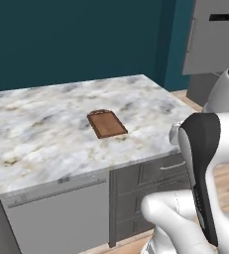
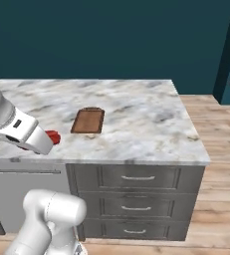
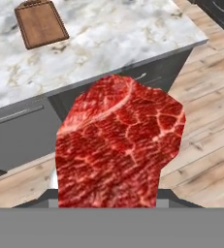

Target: Retrieve the steak from the fridge and place it on the cutting board.

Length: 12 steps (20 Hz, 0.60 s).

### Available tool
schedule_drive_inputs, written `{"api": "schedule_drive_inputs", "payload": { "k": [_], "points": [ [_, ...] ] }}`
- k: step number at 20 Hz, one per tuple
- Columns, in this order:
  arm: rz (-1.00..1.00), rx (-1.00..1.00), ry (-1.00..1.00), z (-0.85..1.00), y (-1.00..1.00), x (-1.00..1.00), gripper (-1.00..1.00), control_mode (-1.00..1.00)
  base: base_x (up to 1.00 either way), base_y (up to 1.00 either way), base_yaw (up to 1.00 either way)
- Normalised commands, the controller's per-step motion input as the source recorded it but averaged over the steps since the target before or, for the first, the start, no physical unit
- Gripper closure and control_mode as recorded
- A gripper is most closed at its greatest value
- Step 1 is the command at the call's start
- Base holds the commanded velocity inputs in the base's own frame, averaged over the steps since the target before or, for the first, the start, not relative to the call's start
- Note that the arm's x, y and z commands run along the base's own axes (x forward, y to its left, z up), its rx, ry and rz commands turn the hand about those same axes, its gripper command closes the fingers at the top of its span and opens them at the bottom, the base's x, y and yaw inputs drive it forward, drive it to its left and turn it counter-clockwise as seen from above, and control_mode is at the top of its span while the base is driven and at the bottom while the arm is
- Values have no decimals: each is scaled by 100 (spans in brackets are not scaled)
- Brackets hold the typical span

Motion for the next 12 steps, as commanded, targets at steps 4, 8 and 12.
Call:
{"api": "schedule_drive_inputs", "payload": {
  "k": [4, 8, 12],
  "points": [
    [0, 0, 0, 0, 0, 0, 100, 100, 42, 2, 0],
    [0, 0, 0, 0, 0, 0, 100, 100, 34, 7, 0],
    [0, 0, 0, 0, 0, 0, 100, 100, 42, 5, 0]
  ]
}}
